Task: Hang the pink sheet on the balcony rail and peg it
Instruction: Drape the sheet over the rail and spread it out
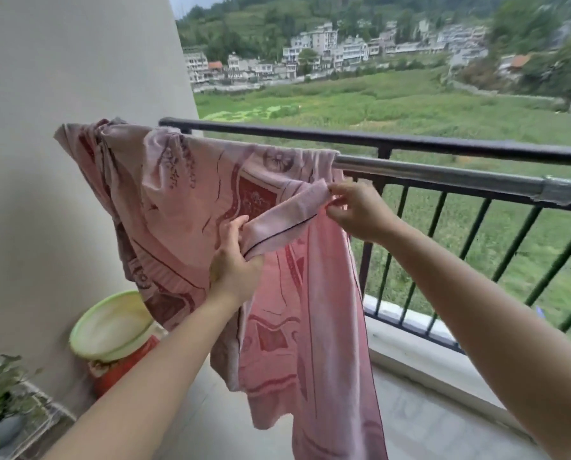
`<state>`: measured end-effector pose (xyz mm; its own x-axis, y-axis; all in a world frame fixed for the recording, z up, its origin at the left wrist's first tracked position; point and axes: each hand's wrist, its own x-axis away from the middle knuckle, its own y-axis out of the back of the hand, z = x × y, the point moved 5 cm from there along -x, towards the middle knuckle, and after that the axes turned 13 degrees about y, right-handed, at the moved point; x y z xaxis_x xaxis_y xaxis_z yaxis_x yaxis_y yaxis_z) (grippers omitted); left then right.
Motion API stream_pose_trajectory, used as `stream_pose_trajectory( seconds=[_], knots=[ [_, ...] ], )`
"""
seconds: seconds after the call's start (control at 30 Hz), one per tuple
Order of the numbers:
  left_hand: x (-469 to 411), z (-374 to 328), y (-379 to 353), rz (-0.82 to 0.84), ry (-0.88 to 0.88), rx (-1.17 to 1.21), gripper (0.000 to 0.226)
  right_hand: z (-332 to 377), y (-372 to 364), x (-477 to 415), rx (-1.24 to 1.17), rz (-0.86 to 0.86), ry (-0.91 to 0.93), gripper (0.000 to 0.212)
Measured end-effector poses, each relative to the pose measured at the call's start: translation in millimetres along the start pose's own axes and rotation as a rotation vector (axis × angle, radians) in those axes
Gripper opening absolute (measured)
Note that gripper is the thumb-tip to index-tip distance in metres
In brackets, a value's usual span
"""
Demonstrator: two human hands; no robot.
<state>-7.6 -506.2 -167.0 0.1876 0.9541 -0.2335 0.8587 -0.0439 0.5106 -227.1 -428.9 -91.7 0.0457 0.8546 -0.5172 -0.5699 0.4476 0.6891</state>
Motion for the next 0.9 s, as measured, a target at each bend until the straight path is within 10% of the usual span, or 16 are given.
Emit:
stream_pose_trajectory(
  seconds=[0.23, 0.37, 0.5, 0.67, 0.8, 0.9],
  knots=[
    [33, -43, -15, -0.256, -0.093, -0.143, 0.015, -12, 39, 0, 0.322, -0.062, 0.301, 0.022],
    [46, -69, 8, -0.241, -0.072, -0.052, 0.043, 20, 39, 1, 0.47, -0.137, 0.447, 0.037],
    [46, -68, -2, 0.012, -0.009, -0.135, 0.069, 26, 30, -2, 0.254, -0.056, 0.385, 0.033],
    [70, -56, 11, -0.026, -0.065, -0.017, 0.025, 51, 22, 28, -0.227, 0.117, 0.298, 0.017],
    [74, -27, 28, -0.171, 0.137, -0.036, 0.013, 25, 13, 67, -0.193, 0.285, 0.109, 0.042],
    [85, 2, 15, 0.031, 0.281, -0.22, 0.013, 7, 23, 89, 0.026, 0.212, 0.049, 0.054]
  ],
)
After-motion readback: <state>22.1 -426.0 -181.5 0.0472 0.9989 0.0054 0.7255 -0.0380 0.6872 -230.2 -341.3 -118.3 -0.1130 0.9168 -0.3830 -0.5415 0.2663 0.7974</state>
